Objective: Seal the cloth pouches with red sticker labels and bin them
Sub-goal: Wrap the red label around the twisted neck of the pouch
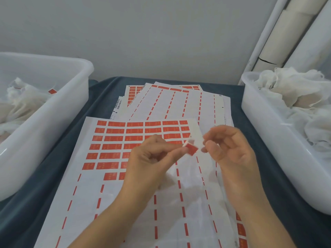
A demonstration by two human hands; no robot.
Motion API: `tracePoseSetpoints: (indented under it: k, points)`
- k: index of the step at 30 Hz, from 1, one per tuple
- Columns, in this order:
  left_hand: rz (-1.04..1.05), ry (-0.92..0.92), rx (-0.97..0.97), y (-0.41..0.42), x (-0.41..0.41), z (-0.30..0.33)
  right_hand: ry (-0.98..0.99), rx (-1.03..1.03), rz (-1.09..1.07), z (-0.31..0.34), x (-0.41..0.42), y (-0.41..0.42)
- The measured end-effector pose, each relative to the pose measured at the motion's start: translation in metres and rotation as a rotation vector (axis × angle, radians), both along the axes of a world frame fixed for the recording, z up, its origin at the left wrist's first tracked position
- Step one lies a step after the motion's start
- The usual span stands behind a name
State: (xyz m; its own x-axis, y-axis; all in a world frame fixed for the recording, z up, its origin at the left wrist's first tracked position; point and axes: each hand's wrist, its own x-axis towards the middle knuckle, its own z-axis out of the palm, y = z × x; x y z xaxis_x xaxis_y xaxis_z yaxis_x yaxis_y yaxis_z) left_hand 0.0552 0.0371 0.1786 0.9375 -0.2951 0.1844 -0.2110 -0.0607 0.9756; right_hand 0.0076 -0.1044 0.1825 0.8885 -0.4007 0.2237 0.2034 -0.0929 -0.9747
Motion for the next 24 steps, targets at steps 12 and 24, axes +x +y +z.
tracePoseSetpoints:
  k: [12,24]
  points:
    - [-0.027,0.261,-0.156,0.0004,-0.0030,0.0060,0.015,0.073,0.046,-0.0060,0.0009,0.0083]
    - [-0.055,0.214,-0.169,-0.0006,-0.0041,0.0025,0.028,0.041,0.024,-0.0048,0.0007,0.0086]
